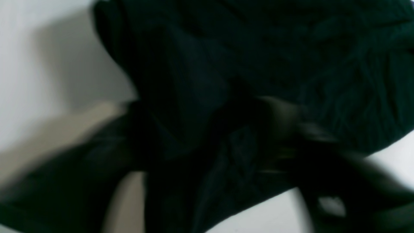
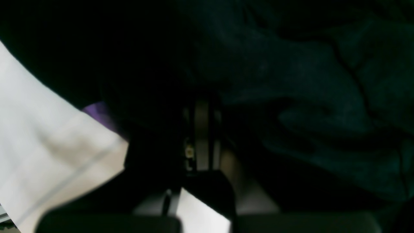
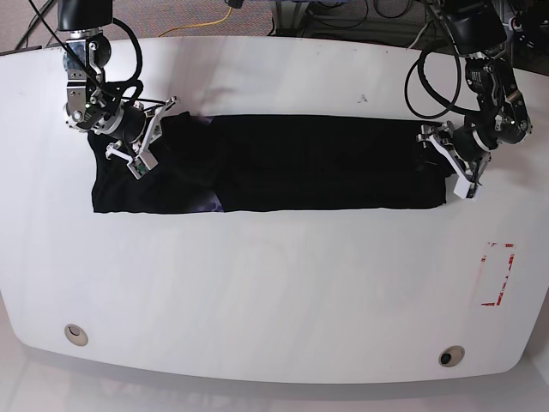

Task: Layout the t-shirt on the table in an organized manner, then fold the t-shirt properly
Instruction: 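Lift the strip end with the left gripper, then fold the held strip end with the left gripper toward the right gripper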

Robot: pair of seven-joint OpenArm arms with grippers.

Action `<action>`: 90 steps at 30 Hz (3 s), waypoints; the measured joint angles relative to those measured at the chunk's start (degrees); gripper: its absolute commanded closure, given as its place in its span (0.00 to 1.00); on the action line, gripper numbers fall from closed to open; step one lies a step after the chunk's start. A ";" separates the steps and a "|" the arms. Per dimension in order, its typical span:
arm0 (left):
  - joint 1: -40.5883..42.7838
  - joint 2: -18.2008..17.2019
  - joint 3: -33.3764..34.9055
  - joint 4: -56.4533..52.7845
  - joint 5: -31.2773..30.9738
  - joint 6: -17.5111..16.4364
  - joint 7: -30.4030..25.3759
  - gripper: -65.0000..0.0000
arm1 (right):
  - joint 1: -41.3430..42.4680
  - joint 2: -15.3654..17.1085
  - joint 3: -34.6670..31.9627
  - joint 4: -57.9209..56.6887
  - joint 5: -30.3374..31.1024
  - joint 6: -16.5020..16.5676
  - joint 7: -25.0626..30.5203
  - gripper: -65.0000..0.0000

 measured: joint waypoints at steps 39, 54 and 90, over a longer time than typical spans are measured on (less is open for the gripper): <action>-2.10 3.02 4.02 25.90 1.22 1.77 17.64 1.00 | -0.22 -0.24 0.07 0.46 0.17 0.04 -0.26 0.99; -6.16 11.85 17.64 26.01 1.07 1.75 22.45 1.00 | 0.00 -0.26 0.07 0.70 0.24 0.04 -1.49 0.99; -5.84 20.11 28.61 20.04 1.31 1.68 22.49 0.41 | -0.26 -1.51 0.07 2.38 -0.90 -0.02 -2.12 0.99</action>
